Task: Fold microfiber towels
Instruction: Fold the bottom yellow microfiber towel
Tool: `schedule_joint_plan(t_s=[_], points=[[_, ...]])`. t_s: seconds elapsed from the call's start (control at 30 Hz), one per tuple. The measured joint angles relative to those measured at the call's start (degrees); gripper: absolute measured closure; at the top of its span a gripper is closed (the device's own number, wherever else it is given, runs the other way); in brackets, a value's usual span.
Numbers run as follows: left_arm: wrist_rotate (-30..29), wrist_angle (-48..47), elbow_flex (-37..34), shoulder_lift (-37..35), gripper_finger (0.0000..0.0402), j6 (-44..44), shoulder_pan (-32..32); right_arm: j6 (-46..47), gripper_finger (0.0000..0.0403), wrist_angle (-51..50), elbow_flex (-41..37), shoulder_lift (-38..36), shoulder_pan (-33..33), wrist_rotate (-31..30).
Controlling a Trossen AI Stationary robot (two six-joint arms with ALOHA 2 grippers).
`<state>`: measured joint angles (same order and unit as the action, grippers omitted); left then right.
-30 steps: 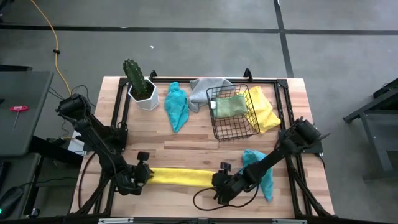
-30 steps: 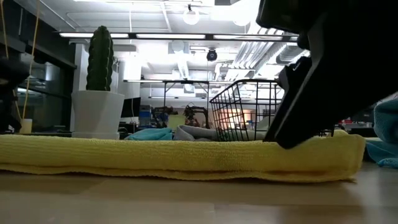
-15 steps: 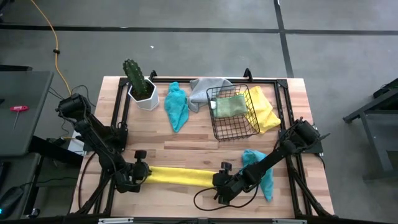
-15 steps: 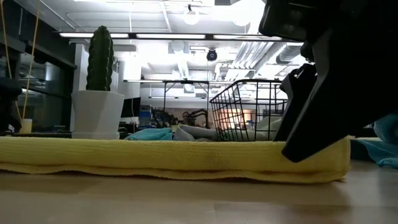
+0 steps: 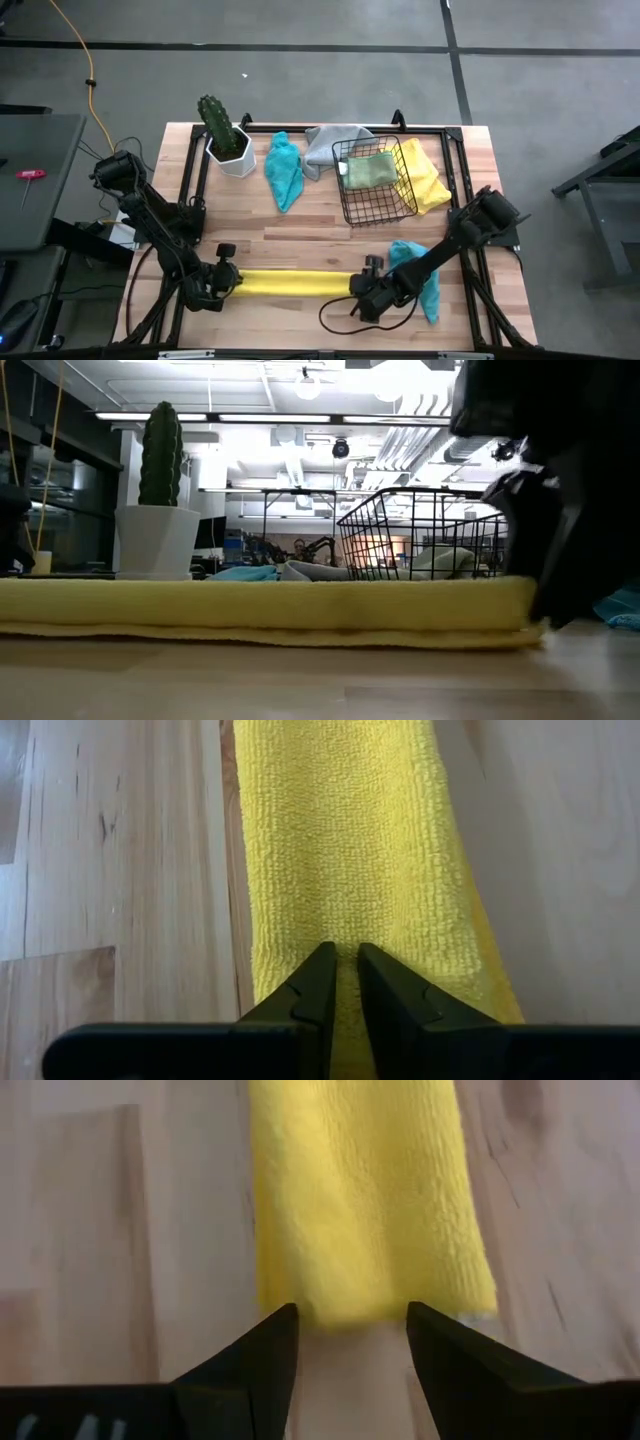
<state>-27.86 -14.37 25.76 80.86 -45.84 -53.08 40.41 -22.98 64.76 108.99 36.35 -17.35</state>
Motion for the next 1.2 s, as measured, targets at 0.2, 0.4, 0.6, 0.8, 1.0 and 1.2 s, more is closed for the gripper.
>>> schedule_joint_plan(t_s=[0.2, 0.4, 0.6, 0.8, 1.0, 1.2], points=[[-0.51, 0.62, -0.03, 0.02, 0.0361, -0.02, -0.01, 7.36, 0.0222, -5.65, -0.01, -4.88, 1.25, -3.09], [-1.48, 1.0, -0.11, 0.09, 0.0361, -0.1, -0.02, 31.07, 0.0222, -6.43, 0.01, -5.66, 1.3, -3.96], [-2.55, 1.86, -0.17, 0.13, 0.036, -0.69, 0.0, 49.91, 0.0221, -6.49, 0.0, -5.64, -1.31, 0.38], [-3.06, 2.25, -0.17, 0.13, 0.0359, -0.66, 0.0, 53.18, 0.0221, -6.13, -0.01, -5.48, -4.32, 2.9], [-3.17, 2.58, -0.15, 0.13, 0.0359, -0.69, 0.02, 57.71, 0.0221, -4.47, -0.01, -3.44, -5.09, 7.25], [-3.23, 3.24, -0.13, 0.13, 0.0359, -1.07, 0.02, 58.74, 0.0221, 1.6, 0.06, 0.45, -4.83, 10.36]])
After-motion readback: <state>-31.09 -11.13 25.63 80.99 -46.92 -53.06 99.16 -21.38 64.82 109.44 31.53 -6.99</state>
